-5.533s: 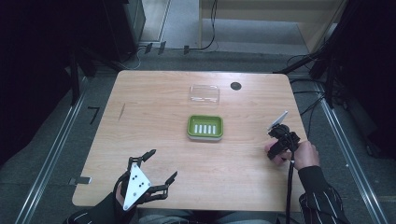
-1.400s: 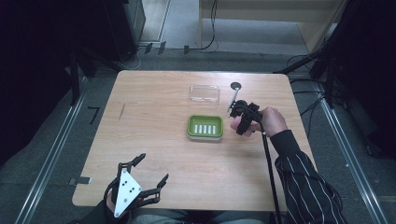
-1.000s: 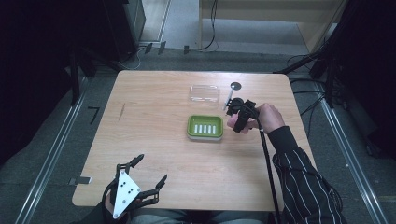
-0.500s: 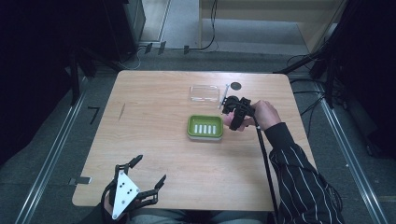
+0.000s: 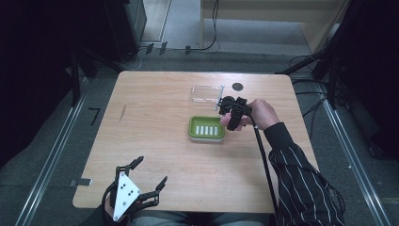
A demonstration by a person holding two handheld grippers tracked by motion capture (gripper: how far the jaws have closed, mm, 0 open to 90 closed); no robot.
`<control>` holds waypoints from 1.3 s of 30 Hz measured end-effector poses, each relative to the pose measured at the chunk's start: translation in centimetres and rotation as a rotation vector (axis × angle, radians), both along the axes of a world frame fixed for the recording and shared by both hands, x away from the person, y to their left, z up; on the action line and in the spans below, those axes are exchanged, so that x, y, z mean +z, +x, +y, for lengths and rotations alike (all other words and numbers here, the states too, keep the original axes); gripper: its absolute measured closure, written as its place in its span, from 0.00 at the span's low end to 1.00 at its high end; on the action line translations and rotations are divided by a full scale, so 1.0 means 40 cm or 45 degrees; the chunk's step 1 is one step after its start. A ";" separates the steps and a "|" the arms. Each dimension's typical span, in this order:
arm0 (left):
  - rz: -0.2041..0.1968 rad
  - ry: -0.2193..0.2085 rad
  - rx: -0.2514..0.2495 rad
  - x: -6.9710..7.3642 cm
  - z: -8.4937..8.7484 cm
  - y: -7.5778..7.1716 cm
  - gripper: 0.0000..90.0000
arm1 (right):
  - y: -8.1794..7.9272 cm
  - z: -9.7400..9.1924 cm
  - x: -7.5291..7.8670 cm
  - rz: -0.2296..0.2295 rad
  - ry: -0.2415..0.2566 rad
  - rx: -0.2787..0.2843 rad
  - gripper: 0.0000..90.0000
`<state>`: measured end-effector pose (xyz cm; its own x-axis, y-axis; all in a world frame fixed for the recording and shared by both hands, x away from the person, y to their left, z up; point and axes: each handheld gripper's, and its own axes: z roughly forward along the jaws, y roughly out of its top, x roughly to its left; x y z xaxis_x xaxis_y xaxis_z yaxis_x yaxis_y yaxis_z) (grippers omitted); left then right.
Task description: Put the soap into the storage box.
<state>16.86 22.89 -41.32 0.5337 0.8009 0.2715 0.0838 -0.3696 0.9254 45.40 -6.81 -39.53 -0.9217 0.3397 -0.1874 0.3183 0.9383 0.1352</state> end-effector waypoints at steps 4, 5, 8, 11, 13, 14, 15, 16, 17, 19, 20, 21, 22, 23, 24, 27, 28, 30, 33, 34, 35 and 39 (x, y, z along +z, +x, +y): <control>0.001 0.000 0.001 0.000 0.000 0.000 0.15 | 0.003 0.005 0.004 -0.009 0.010 0.011 0.43; 0.001 0.000 0.002 0.000 0.000 0.000 0.15 | 0.004 0.008 0.005 -0.011 0.011 0.014 0.43; 0.002 0.000 0.003 0.000 0.000 0.000 0.15 | 0.005 0.016 0.006 -0.008 0.019 0.031 0.43; 0.002 0.001 0.003 0.000 0.000 0.000 0.15 | 0.006 0.025 0.006 -0.005 0.019 0.042 0.43; 0.001 0.001 0.005 0.000 0.001 -0.001 0.15 | 0.008 0.030 0.007 -0.004 0.020 0.049 0.43; 0.001 0.002 0.005 0.000 0.001 -0.001 0.15 | 0.009 0.033 0.007 -0.010 0.026 0.056 0.43; 0.002 0.006 0.006 0.000 0.002 -0.001 0.15 | 0.008 0.036 0.008 -0.004 0.024 0.053 0.43; 0.001 0.005 0.007 0.000 0.002 -0.002 0.15 | 0.008 0.039 0.008 -0.008 0.026 0.056 0.43; 0.001 0.005 0.008 0.000 0.003 -0.002 0.15 | 0.008 0.042 0.007 -0.007 0.027 0.067 0.43; 0.000 0.004 0.010 0.000 0.003 -0.003 0.15 | 0.006 0.049 0.008 -0.010 0.023 0.079 0.43; 0.000 0.004 0.011 0.000 0.004 -0.003 0.15 | 0.006 0.052 0.009 -0.013 0.024 0.080 0.43; -0.001 0.004 0.012 0.000 0.004 -0.003 0.15 | 0.007 0.054 0.008 -0.010 0.029 0.089 0.43; -0.001 0.003 0.013 0.000 0.004 -0.004 0.15 | 0.007 0.057 0.009 -0.008 0.026 0.090 0.43; -0.001 0.003 0.014 0.000 0.004 -0.005 0.15 | 0.007 0.060 0.009 -0.006 0.028 0.095 0.43; 0.000 0.007 0.016 0.000 0.004 -0.005 0.15 | 0.007 0.063 0.009 -0.005 0.028 0.103 0.43; 0.001 0.007 0.019 0.000 0.006 -0.007 0.15 | 0.009 0.072 0.010 -0.010 0.035 0.125 0.43; 0.001 0.006 0.019 0.000 0.006 -0.007 0.15 | 0.008 0.076 0.010 -0.008 0.038 0.119 0.43; 0.003 0.004 0.022 0.000 0.008 -0.008 0.15 | 0.008 0.083 0.012 -0.007 0.043 0.122 0.43; 0.001 0.003 0.027 0.000 0.009 -0.009 0.15 | 0.010 0.093 0.012 -0.015 0.042 0.146 0.43; 0.001 0.003 0.027 0.000 0.009 -0.009 0.15 | 0.007 0.097 0.012 -0.012 0.042 0.131 0.43; 0.001 0.003 0.027 0.000 0.009 -0.010 0.15 | 0.010 0.100 0.011 -0.015 0.043 0.152 0.43; 0.001 0.004 0.029 0.001 0.011 -0.011 0.15 | 0.008 0.113 0.005 -0.005 0.035 0.159 0.43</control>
<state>16.42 23.32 -41.29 0.5152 0.8120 0.2741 0.0928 -0.3708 0.9241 45.73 -2.30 -39.34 -0.9564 0.2271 -0.1835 0.1984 0.9666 0.1623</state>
